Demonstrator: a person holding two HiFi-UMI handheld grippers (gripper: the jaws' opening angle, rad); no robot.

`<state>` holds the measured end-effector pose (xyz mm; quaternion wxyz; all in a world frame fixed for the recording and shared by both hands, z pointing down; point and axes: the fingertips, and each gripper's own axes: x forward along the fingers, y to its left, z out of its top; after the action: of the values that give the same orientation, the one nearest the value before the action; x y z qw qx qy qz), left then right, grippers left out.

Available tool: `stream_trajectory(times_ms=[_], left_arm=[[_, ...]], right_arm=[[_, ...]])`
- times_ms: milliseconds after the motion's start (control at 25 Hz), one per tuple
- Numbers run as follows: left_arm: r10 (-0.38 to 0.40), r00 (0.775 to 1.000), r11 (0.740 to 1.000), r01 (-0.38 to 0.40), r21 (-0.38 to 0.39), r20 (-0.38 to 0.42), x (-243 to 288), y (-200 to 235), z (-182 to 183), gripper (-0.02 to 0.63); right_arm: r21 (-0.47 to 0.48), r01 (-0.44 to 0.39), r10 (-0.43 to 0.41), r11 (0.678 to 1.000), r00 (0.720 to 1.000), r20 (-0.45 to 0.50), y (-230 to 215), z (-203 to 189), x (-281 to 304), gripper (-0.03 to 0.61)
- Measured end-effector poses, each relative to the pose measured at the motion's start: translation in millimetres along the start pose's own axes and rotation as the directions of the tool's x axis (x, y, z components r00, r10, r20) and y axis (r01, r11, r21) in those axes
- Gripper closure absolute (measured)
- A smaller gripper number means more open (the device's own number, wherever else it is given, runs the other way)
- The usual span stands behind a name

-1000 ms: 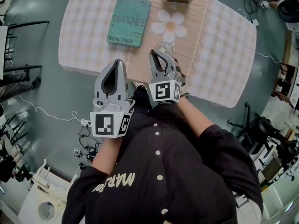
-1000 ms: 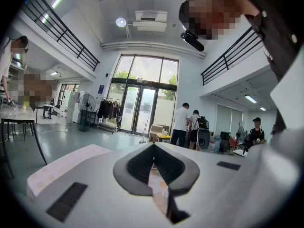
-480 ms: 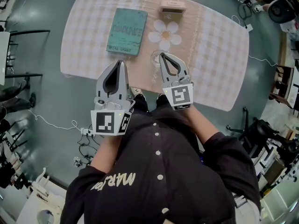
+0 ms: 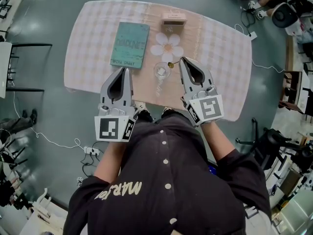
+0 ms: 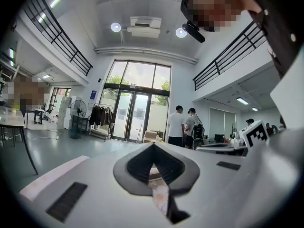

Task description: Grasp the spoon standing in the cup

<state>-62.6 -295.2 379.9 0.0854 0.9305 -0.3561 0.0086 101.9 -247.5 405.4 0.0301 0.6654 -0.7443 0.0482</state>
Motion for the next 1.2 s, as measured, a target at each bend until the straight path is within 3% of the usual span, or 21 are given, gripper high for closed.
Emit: stream_trajectory(times_ms=[200,640,1200], left_arm=[[-0.018,0.999,1.000,0.018,0.015,0.035,3,-3,15,0.604],[-0.015,0.997,0.997,0.010,0.071,0.081,9,9,47,0.604],[0.058,0.992,0.992,-0.070,0.104,0.116,6,51,72,0.603]], right_arm=[[0.041,0.051,-0.053,0.998,0.997,0.056,-17,30,-19,0.571],[0.040,0.144,-0.147,0.989,0.981,0.127,-54,79,-54,0.571],[0.053,0.365,-0.368,0.930,0.911,0.186,-138,102,-118,0.571]])
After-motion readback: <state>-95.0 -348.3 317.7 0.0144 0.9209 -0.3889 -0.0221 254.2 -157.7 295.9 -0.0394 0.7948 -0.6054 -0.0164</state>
